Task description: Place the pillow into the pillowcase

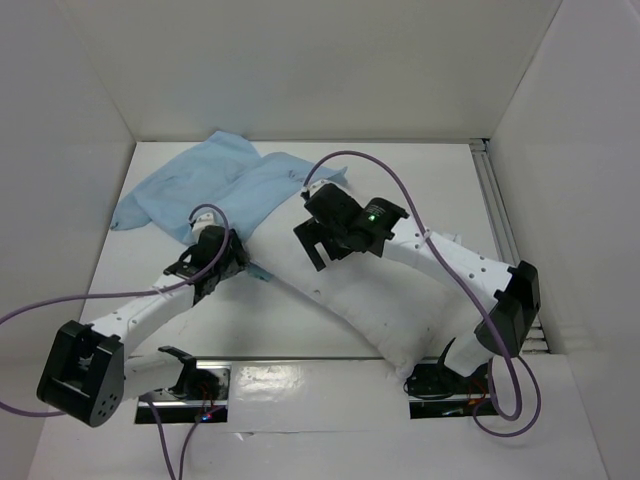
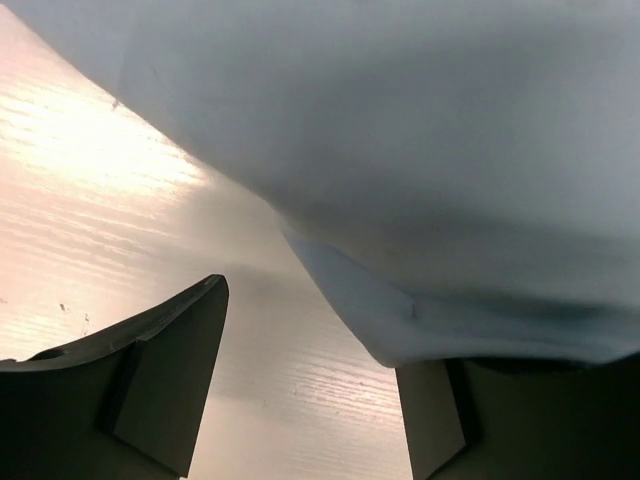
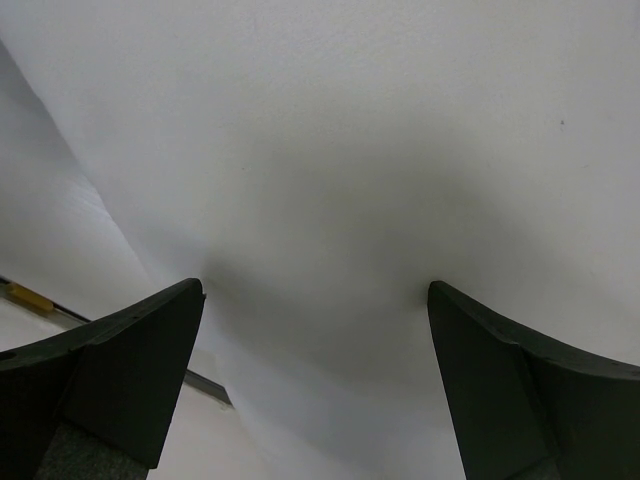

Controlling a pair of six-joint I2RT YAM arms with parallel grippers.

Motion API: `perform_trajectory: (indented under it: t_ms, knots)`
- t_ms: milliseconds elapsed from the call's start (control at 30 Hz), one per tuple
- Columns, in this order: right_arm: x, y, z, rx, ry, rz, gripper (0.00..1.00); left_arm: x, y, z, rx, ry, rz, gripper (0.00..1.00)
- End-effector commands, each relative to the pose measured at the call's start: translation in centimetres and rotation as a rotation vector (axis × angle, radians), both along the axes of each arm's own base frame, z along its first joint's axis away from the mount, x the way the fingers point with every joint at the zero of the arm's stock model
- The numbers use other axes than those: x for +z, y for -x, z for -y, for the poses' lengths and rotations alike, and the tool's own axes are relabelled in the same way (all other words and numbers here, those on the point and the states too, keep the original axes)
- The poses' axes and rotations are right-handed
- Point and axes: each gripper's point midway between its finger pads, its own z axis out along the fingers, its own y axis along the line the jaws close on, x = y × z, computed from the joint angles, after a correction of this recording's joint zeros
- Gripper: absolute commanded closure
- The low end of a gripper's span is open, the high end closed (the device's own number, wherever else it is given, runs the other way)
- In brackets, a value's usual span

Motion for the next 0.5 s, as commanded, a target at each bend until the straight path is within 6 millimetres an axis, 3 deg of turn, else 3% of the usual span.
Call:
perform_trajectory:
  t_ms: [0,133,333,367,467]
  knots:
    - [1.0,0.0,-0.7,0.006,-0.015,-0.003,0.0,1.0,-0.6,1.6,-0.033,0.097,0.082,0.23]
    - [0.7,0.0,-1.0,0.011,-0.019,-0.01,0.0,1.4,-1.1,1.0,-0.014,0.088,0.155,0.23]
    - [-0.1,0.8,-0.8,0.062,0.015,-0.053,0.0,2.3,-3.3,-1.2,0.068,0.045,0.185,0.36]
    - [-0.4,1.3,-0.4,0.077,0.033,-0.074,0.0,1.7,-3.1,-1.3,0.068,0.037,0.163,0.36]
    - [-1.1,2.4,-0.3,0.121,0.052,-0.131,0.0,1.8,-3.5,-2.0,0.091,0.035,0.163,0.48]
